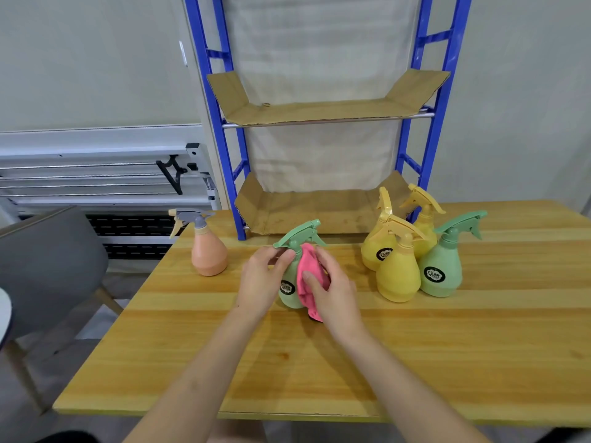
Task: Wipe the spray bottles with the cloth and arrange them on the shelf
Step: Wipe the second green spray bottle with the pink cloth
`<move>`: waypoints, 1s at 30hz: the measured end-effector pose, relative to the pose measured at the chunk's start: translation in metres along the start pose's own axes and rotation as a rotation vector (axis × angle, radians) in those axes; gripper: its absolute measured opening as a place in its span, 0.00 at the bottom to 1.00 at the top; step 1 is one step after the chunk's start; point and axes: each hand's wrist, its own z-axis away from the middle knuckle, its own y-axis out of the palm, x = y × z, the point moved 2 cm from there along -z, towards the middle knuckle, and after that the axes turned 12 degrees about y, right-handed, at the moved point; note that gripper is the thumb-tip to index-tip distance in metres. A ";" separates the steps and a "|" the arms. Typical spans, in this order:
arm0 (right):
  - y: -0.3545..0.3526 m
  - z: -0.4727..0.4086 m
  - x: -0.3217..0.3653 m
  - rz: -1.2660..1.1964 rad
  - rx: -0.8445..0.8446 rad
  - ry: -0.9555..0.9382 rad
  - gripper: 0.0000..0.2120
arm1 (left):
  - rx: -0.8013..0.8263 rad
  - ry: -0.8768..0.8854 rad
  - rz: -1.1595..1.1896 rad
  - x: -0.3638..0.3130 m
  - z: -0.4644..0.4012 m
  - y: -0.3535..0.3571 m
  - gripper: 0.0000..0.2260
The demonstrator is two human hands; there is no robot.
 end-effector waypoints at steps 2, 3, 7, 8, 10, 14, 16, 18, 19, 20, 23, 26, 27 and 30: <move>0.004 -0.001 0.003 0.069 0.023 -0.097 0.24 | 0.000 0.012 -0.018 -0.001 0.000 0.001 0.07; 0.005 -0.002 0.004 0.081 0.021 -0.132 0.24 | -0.001 0.021 -0.031 -0.001 0.000 0.002 0.07; 0.011 -0.001 0.006 0.123 -0.028 -0.157 0.24 | 0.001 0.046 -0.094 -0.005 0.000 0.006 0.09; 0.010 -0.002 0.007 0.158 -0.042 -0.164 0.23 | -0.002 0.045 -0.120 -0.005 -0.001 0.006 0.12; 0.007 -0.005 0.006 0.249 -0.036 -0.157 0.22 | -0.002 0.036 -0.178 -0.003 -0.004 0.005 0.15; -0.003 -0.007 -0.010 0.391 0.101 0.020 0.21 | 0.018 0.031 -0.314 0.000 -0.008 0.002 0.18; -0.005 -0.005 -0.016 0.430 0.129 0.038 0.21 | 0.025 0.037 -0.365 0.001 -0.008 0.000 0.19; -0.004 -0.003 -0.016 0.395 0.110 0.046 0.22 | 0.016 0.046 -0.354 0.003 -0.007 -0.001 0.18; -0.002 -0.001 -0.014 0.361 0.086 0.047 0.22 | 0.007 0.048 -0.330 0.004 -0.006 -0.002 0.18; 0.001 0.001 -0.011 0.326 0.056 0.039 0.22 | -0.003 0.050 -0.311 0.005 -0.006 -0.002 0.18; 0.013 0.004 0.006 0.242 -0.041 -0.076 0.23 | -0.013 0.070 -0.301 0.005 -0.004 0.001 0.17; 0.020 -0.003 0.016 0.169 -0.077 -0.182 0.22 | -0.010 0.078 -0.288 0.005 -0.004 0.001 0.16; 0.020 -0.005 0.015 0.166 -0.067 -0.189 0.22 | -0.008 0.079 -0.281 0.006 -0.004 0.001 0.15; 0.015 -0.013 0.007 0.240 0.017 -0.135 0.19 | -0.002 0.082 -0.285 0.006 -0.006 0.003 0.15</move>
